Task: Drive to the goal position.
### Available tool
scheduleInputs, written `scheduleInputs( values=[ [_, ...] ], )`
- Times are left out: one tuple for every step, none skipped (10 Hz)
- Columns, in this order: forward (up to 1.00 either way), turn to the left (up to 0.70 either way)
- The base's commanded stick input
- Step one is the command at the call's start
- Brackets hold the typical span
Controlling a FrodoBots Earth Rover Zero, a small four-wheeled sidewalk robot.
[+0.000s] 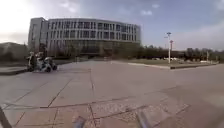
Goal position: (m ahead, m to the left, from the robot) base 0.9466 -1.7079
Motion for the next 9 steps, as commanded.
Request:
scheduleInputs(
  values=[
    [1.0, 0.0],
    [1.0, 0.0],
    [1.0, 0.0],
    [1.0, 0.0],
    [1.0, 0.0],
    [1.0, 0.09],
    [1.0, 0.27],
    [1.0, 0.27],
    [1.0, 0.24]
  ],
)
